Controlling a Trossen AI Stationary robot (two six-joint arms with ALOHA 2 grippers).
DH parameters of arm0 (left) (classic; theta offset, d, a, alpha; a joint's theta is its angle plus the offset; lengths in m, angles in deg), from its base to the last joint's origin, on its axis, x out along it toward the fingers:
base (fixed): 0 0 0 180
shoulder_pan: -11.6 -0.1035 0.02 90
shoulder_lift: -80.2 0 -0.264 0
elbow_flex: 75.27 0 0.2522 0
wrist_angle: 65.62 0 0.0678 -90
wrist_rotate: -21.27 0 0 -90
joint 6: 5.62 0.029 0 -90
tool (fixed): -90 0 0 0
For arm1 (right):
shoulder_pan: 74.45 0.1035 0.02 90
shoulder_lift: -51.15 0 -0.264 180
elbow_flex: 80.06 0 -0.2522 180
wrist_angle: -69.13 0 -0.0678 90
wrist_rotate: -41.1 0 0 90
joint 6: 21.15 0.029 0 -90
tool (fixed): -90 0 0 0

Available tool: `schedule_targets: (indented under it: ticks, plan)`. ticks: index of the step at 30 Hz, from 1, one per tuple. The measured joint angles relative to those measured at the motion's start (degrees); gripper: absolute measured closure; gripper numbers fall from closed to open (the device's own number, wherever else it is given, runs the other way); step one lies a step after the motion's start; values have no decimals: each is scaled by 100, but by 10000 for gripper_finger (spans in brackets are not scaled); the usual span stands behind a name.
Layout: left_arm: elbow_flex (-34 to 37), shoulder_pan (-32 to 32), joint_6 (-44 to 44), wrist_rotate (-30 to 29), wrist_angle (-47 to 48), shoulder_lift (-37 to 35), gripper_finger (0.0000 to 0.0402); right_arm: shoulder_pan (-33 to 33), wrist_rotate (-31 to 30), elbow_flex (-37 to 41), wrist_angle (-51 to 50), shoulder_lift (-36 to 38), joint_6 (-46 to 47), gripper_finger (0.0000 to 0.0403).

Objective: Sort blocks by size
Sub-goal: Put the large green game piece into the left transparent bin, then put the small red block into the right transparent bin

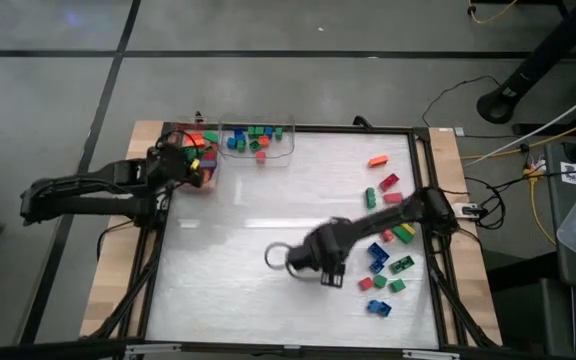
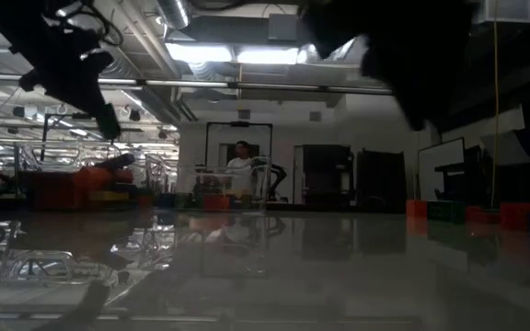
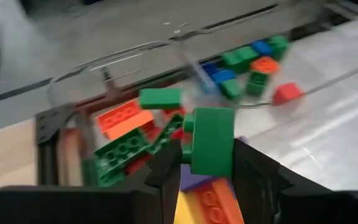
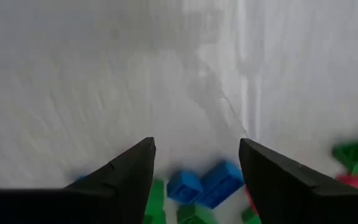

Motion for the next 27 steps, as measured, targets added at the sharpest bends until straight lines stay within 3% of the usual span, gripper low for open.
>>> schedule_targets:
  ticks: [3, 13, 27]
  plan:
    - [165, -212, 55, -33, -54, 43, 279, 394, -109, 172, -94, 0, 494, 168]
    - [460, -552, -383, 63, -226, 220, 275, 1453, 101, 340, -58, 0, 527, 168]
    - [487, -554, -544, 868, -360, 225, 274, 1697, -297, 395, 23, -11, 251, 168]
